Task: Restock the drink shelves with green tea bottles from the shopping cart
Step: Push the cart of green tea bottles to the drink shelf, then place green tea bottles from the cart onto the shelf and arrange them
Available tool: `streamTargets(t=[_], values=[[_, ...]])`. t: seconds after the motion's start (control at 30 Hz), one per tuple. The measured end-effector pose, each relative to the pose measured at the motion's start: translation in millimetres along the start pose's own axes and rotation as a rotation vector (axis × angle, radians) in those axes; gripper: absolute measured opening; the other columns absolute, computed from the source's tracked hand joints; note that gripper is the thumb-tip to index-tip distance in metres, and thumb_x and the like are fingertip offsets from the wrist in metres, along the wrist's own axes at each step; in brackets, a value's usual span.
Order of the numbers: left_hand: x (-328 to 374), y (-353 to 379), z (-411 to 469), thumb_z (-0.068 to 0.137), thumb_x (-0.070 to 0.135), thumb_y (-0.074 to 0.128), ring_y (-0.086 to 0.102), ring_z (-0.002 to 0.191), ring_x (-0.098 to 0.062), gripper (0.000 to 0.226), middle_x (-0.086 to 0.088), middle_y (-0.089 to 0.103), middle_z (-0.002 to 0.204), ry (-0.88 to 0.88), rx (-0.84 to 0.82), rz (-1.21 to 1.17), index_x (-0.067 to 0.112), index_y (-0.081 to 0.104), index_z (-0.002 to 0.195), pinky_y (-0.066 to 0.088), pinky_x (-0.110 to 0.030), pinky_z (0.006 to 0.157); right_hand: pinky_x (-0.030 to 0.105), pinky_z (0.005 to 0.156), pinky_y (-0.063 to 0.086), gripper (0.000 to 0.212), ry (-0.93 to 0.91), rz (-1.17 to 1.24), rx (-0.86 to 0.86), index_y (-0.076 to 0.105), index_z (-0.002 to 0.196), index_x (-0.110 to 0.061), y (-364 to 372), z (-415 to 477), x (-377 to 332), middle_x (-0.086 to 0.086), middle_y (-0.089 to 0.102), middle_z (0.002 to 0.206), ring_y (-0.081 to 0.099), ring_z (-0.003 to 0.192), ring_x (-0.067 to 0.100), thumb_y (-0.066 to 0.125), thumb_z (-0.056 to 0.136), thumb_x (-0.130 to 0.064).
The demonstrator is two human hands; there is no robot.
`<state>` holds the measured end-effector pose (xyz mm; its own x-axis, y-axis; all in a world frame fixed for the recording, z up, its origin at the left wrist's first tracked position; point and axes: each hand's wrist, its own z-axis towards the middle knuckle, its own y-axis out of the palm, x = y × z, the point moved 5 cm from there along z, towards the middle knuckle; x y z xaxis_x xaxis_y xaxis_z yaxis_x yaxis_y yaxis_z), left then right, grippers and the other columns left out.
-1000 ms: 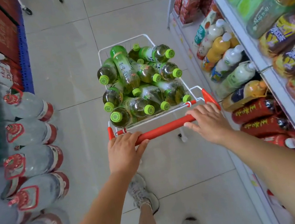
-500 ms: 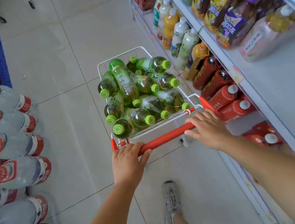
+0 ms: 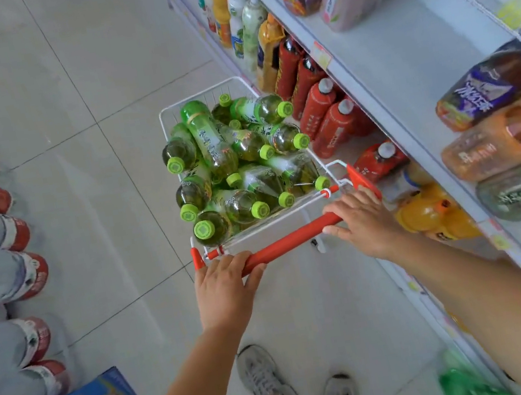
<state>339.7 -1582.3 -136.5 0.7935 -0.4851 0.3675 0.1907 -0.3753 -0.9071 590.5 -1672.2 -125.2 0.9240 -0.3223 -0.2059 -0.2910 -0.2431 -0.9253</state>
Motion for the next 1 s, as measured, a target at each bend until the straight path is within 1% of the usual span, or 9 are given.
streamTargets(t=[0.17, 0.3, 0.43, 0.53, 0.63, 0.7, 0.77, 0.93, 1.0], values=[[28.1, 19.3, -42.8, 0.092, 0.061, 0.039, 0.062, 0.091, -0.018, 0.041, 0.011, 0.066, 0.089, 0.007, 0.012, 0.001, 0.033, 0.066, 0.107, 0.039, -0.034, 0.086, 0.033, 0.113, 0.007, 0.071, -0.014, 0.010, 0.028, 0.056, 0.122, -0.027, 12.9, -50.7, 19.7, -0.005, 0.056, 0.116, 0.045, 0.119, 0.021, 0.015, 0.080, -0.068], [53.5, 37.3, -77.1, 0.089, 0.064, 0.030, 0.062, 0.088, -0.019, 0.050, 0.011, 0.065, 0.085, 0.014, 0.016, -0.007, 0.033, 0.066, 0.105, 0.040, -0.035, 0.083, 0.034, 0.114, 0.008, 0.054, -0.021, 0.014, 0.029, 0.055, 0.121, -0.027, 22.3, -93.4, 37.3, -0.005, 0.055, 0.117, 0.045, 0.119, 0.021, 0.033, 0.088, -0.063], [73.7, 52.6, -105.1, 0.090, 0.064, 0.030, 0.061, 0.088, -0.018, 0.049, 0.011, 0.064, 0.086, 0.012, 0.004, -0.002, 0.033, 0.065, 0.106, 0.039, -0.035, 0.084, 0.036, 0.115, 0.011, 0.061, -0.036, 0.025, 0.031, 0.057, 0.120, -0.026, 29.9, -125.5, 51.5, -0.005, 0.057, 0.115, 0.046, 0.118, 0.021, 0.027, 0.085, -0.065], [87.8, 60.9, -120.6, 0.091, 0.063, 0.033, 0.061, 0.087, -0.018, 0.047, 0.011, 0.063, 0.086, 0.006, -0.008, -0.018, 0.032, 0.065, 0.107, 0.039, -0.035, 0.084, 0.034, 0.114, 0.009, 0.044, -0.027, 0.016, 0.028, 0.056, 0.122, -0.026, 34.2, -142.4, 63.9, -0.004, 0.056, 0.117, 0.045, 0.120, 0.021, 0.045, 0.092, -0.056], [99.8, 65.3, -130.6, 0.091, 0.062, 0.031, 0.060, 0.089, -0.018, 0.048, 0.011, 0.063, 0.088, 0.005, -0.025, -0.009, 0.032, 0.065, 0.108, 0.038, -0.035, 0.085, 0.034, 0.112, 0.012, 0.054, -0.035, -0.009, 0.031, 0.057, 0.119, -0.026, 37.9, -154.3, 72.8, -0.004, 0.057, 0.112, 0.048, 0.115, 0.021, 0.034, 0.088, -0.063], [104.5, 66.6, -136.4, 0.094, 0.059, 0.038, 0.058, 0.093, -0.018, 0.042, 0.010, 0.063, 0.093, -0.005, -0.054, -0.011, 0.032, 0.064, 0.112, 0.036, -0.034, 0.088, 0.033, 0.111, 0.012, 0.062, -0.036, -0.004, 0.027, 0.059, 0.117, -0.026, 40.2, -159.6, 76.7, -0.003, 0.058, 0.109, 0.050, 0.112, 0.022, 0.024, 0.083, -0.065], [109.6, 67.0, -139.3, 0.096, 0.055, 0.044, 0.057, 0.097, -0.018, 0.036, 0.010, 0.062, 0.097, -0.018, -0.086, -0.019, 0.031, 0.062, 0.116, 0.033, -0.033, 0.090, 0.033, 0.111, 0.012, 0.063, -0.030, 0.000, 0.022, 0.059, 0.116, -0.026, 40.3, -162.8, 80.0, -0.003, 0.058, 0.109, 0.050, 0.112, 0.022, 0.024, 0.083, -0.066], [109.5, 57.9, -138.9, 0.098, 0.045, 0.049, 0.055, 0.110, -0.017, 0.035, 0.007, 0.063, 0.113, -0.022, -0.258, -0.157, 0.029, 0.058, 0.128, 0.032, -0.030, 0.100, 0.036, 0.117, 0.006, 0.042, 0.032, 0.053, -0.091, 0.054, 0.127, -0.028, 35.2, -161.5, 77.6, -0.002, 0.052, 0.128, 0.037, 0.132, 0.022, 0.051, 0.092, -0.051], [109.3, 37.0, -141.1, 0.097, 0.037, 0.054, 0.055, 0.115, -0.016, 0.035, 0.006, 0.063, 0.122, 0.003, -0.280, -0.263, 0.025, 0.059, 0.130, 0.036, -0.024, 0.097, 0.038, 0.116, 0.013, 0.036, 0.090, 0.108, -0.163, 0.056, 0.123, -0.030, 30.3, -156.8, 74.1, -0.002, 0.053, 0.128, 0.038, 0.131, 0.023, 0.056, 0.090, -0.046]])
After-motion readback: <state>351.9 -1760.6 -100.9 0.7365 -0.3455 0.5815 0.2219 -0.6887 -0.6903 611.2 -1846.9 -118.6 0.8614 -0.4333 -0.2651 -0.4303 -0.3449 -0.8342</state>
